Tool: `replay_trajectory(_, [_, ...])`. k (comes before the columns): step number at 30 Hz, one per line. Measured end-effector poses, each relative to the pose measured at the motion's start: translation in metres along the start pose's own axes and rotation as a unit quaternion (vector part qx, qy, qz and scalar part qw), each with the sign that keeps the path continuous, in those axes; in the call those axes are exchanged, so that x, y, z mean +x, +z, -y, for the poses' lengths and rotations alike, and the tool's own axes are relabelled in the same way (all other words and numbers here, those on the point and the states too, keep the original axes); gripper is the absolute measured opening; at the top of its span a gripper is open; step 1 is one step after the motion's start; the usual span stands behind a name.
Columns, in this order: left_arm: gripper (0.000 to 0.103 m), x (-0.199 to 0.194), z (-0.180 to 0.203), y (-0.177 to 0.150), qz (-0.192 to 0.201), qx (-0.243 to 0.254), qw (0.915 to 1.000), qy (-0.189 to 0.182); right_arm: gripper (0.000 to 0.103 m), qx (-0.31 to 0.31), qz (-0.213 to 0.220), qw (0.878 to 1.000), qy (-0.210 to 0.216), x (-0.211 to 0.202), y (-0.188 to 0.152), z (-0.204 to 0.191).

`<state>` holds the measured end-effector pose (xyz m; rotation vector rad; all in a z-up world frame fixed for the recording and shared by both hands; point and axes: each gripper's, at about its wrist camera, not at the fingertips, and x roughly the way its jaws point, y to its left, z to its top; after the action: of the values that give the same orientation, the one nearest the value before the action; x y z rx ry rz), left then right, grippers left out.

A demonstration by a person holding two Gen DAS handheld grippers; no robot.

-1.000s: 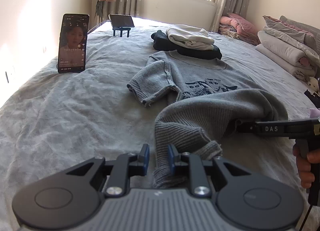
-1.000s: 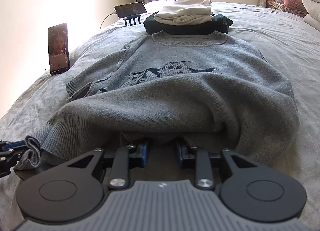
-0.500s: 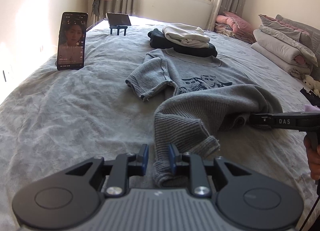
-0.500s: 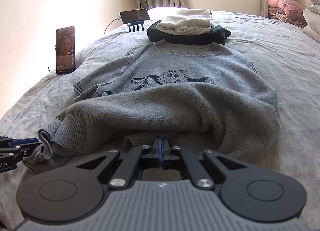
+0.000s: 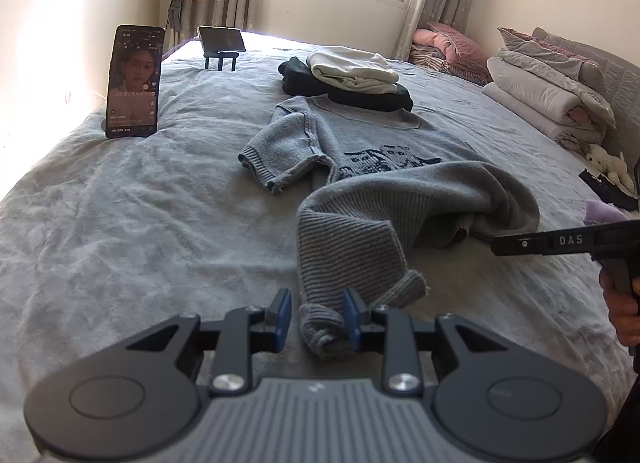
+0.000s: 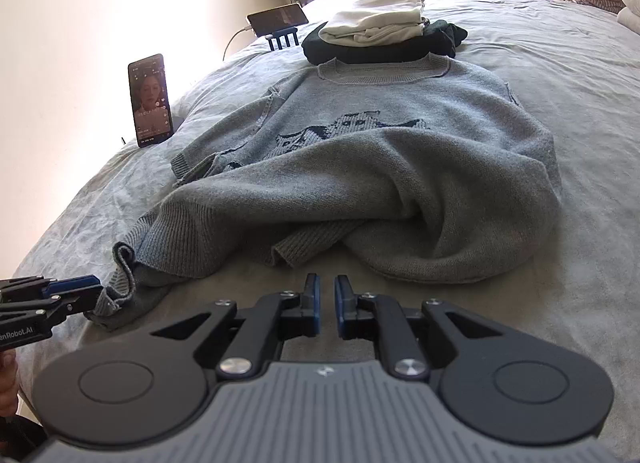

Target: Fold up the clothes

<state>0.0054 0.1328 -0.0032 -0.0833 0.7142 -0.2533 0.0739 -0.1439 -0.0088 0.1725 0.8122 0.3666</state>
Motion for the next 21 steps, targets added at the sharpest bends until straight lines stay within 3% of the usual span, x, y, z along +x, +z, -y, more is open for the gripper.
replay_trajectory(5, [0.029, -0.003, -0.001, -0.001, -0.002, 0.002, 0.9999, -0.013, 0.017, 0.017, -0.011, 1.000, 0.007, 0.013, 0.004, -0.002])
replay_trajectory(9, [0.031, -0.002, -0.003, -0.004, -0.007, 0.007, 0.9999, -0.012, 0.034, 0.025, -0.010, 1.000, 0.013, 0.019, 0.007, -0.004])
replay_trajectory(21, [0.035, 0.001, -0.008, -0.006, -0.013, 0.011, 0.9998, -0.011, 0.034, 0.016, 0.006, 1.000, -0.004, 0.040, 0.014, -0.011])
